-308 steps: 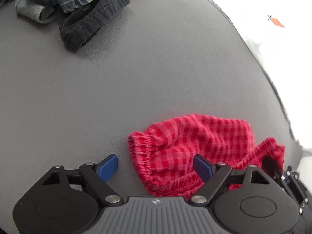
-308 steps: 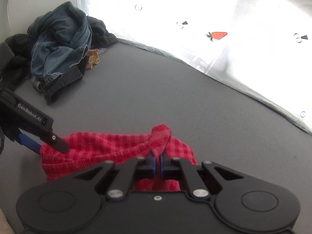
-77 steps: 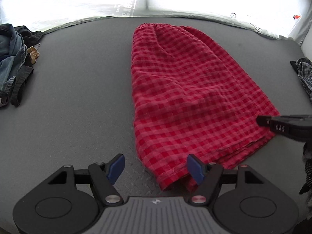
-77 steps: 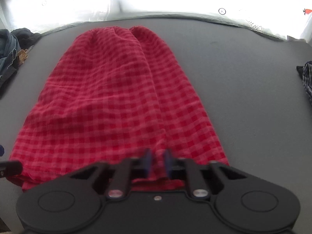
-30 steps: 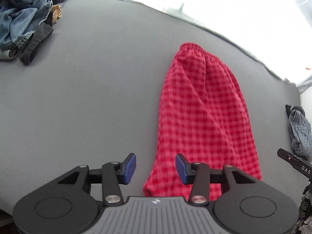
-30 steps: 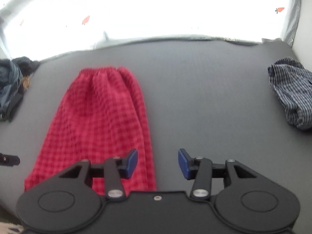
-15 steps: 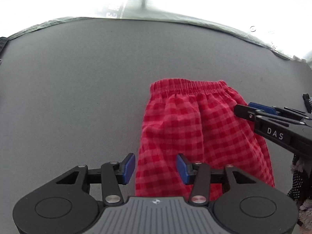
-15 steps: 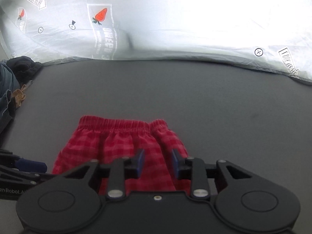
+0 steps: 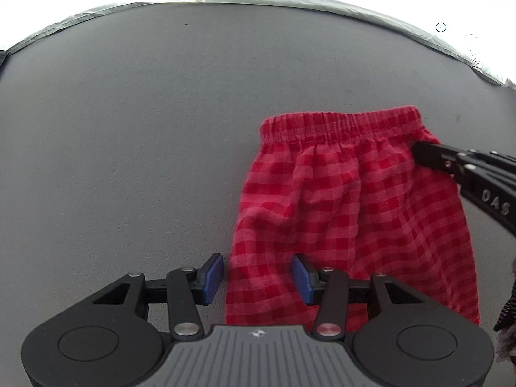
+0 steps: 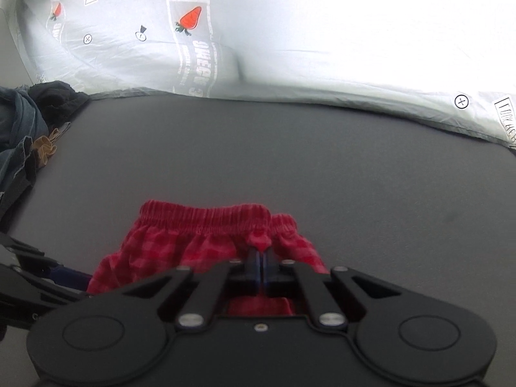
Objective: Fold clothes
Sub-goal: 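Grasp the hem with the left gripper and fold it toward the waistband while the right gripper pinches the waistband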
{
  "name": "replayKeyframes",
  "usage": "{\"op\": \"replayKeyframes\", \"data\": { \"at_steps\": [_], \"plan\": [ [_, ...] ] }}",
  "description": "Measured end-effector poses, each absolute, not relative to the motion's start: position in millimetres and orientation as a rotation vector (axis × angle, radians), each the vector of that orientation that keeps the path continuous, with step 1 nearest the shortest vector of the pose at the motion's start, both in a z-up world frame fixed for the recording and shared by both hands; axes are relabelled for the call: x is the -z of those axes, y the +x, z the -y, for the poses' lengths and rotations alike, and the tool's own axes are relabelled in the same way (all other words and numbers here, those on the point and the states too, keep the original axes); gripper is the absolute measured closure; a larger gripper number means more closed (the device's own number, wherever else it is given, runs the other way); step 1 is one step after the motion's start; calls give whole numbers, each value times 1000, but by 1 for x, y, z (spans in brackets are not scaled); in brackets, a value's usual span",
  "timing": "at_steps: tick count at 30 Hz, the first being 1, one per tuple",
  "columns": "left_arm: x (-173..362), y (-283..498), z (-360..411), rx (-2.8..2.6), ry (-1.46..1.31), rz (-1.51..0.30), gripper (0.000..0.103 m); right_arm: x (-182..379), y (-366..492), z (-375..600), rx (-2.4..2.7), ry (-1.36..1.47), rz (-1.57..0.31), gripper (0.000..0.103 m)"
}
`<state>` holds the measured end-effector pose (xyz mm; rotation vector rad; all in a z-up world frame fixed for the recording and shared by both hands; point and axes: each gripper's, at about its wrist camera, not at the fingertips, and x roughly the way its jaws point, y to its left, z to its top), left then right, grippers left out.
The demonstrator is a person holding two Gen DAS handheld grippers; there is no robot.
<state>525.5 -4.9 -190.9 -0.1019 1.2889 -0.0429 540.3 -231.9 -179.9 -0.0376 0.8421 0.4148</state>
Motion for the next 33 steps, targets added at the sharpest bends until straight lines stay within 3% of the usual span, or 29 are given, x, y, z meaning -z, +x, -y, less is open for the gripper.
{"op": "replayKeyframes", "data": {
  "at_steps": [8, 11, 13, 14, 25, 27, 30, 31, 33],
  "plan": [
    [195, 537, 19, 19, -81, -1302, 52, 213, 573, 243, -332, -18, -931, 96],
    [188, 539, 20, 40, -88, -1258, 51, 212, 572, 249, -339, 29, -913, 82],
    [183, 544, 20, 51, -92, -1214, 50, 209, 570, 256, -346, 68, -890, 62],
    [184, 548, 21, 54, -100, -1200, 49, 209, 569, 259, -352, 87, -882, 60],
    [200, 573, 29, 88, -157, -1173, 48, 223, 592, 272, -461, 200, -939, 56],
    [201, 572, 28, 100, -144, -1165, 52, 224, 597, 270, -491, 191, -937, 54],
    [200, 570, 27, 96, -107, -1149, 79, 225, 603, 263, -557, 161, -935, 63],
    [200, 570, 25, 98, -122, -1147, 84, 225, 605, 259, -588, 148, -935, 83],
    [202, 574, 21, 84, -186, -1147, 92, 224, 608, 255, -615, 150, -928, 92]
  ]
}}
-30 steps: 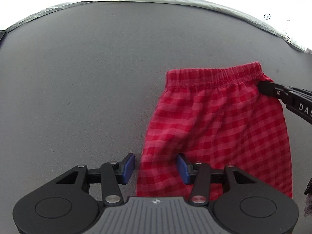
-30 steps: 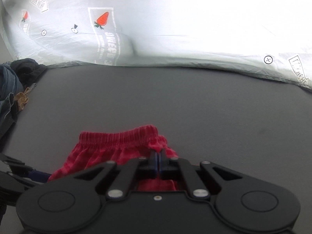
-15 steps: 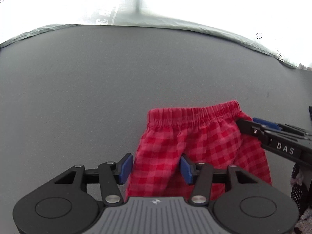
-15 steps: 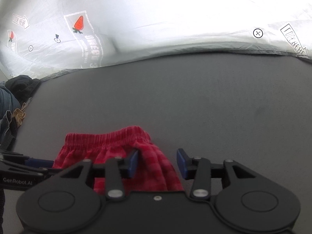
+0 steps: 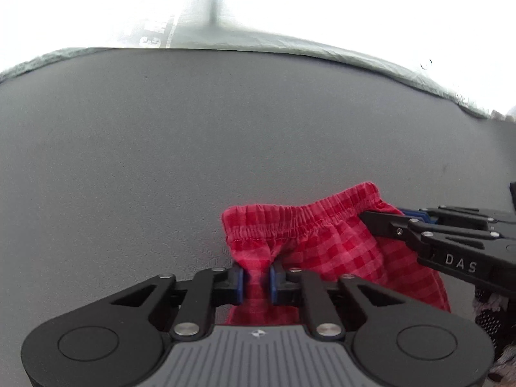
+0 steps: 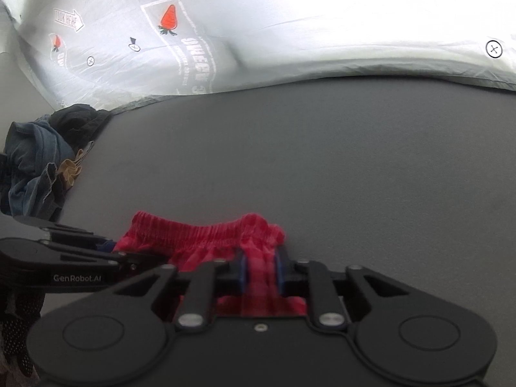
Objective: Fold clothes
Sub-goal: 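Grasp the hem with the left gripper and fold it toward the waistband while the right gripper pinches the waistband, then lift the shorts by the waistband with both grippers and fold them over onto the table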
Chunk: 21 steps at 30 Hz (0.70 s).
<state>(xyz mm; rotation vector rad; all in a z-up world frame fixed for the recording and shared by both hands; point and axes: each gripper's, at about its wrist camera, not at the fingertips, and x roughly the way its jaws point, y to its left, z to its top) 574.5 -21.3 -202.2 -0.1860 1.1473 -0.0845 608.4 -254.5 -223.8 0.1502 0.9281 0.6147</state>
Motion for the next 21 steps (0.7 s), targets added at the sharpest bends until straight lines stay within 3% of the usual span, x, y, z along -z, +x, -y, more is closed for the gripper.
{"op": "replayKeyframes", "data": {
  "at_steps": [5, 8, 9, 12, 17, 19, 21],
  "plan": [
    [199, 602, 17, 56, -238, -1107, 93, 213, 627, 247, -587, 134, -898, 95],
    [203, 619, 13, 52, -290, -1126, 89, 211, 644, 242, -556, 107, -917, 92],
    [205, 622, 11, 53, -301, -1137, 86, 212, 649, 240, -547, 99, -934, 88],
    [211, 624, 9, 93, -288, -1151, 80, 214, 658, 237, -540, 81, -964, 62],
    [214, 622, 8, 100, -299, -1143, 81, 221, 661, 237, -554, 91, -987, 62],
    [214, 621, 11, 96, -282, -1126, 85, 223, 660, 237, -565, 109, -976, 80],
    [214, 619, 13, 89, -269, -1115, 93, 223, 658, 237, -580, 125, -957, 89]
  ]
}}
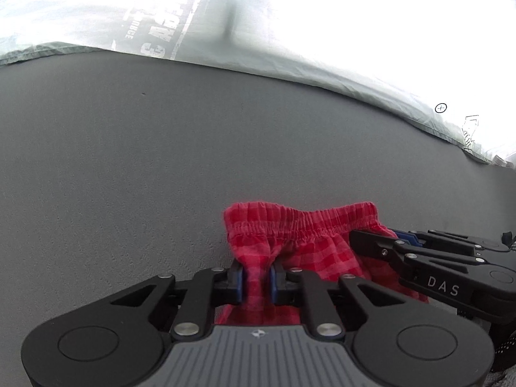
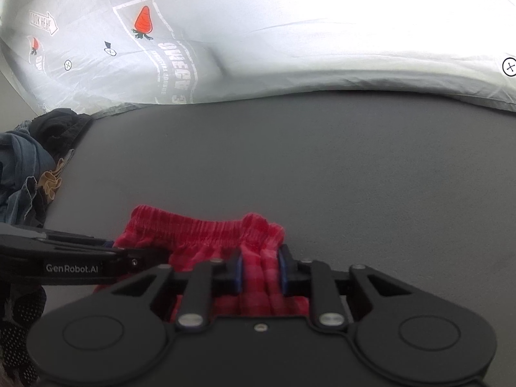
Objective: Fold clothes
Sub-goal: 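Lift the shorts by the waistband with both grippers and fold them over onto the table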
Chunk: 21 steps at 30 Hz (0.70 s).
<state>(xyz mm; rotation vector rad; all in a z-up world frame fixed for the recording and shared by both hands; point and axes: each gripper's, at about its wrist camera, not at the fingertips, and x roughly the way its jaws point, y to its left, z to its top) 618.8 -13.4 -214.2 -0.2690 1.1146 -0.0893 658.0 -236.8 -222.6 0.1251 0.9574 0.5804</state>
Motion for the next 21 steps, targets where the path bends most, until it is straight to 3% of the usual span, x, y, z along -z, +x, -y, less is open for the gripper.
{"op": "replayKeyframes", "data": {
  "at_steps": [8, 15, 21],
  "plan": [
    [154, 588, 12, 118, -299, -997, 98, 170, 617, 255, -690, 72, -708, 92],
    [93, 486, 31, 196, -101, -811, 97, 111, 518, 288, -793, 7, -413, 92],
    [87, 390, 53, 274, 89, -781, 97, 108, 429, 302, -846, -109, -379, 91]
  ]
}}
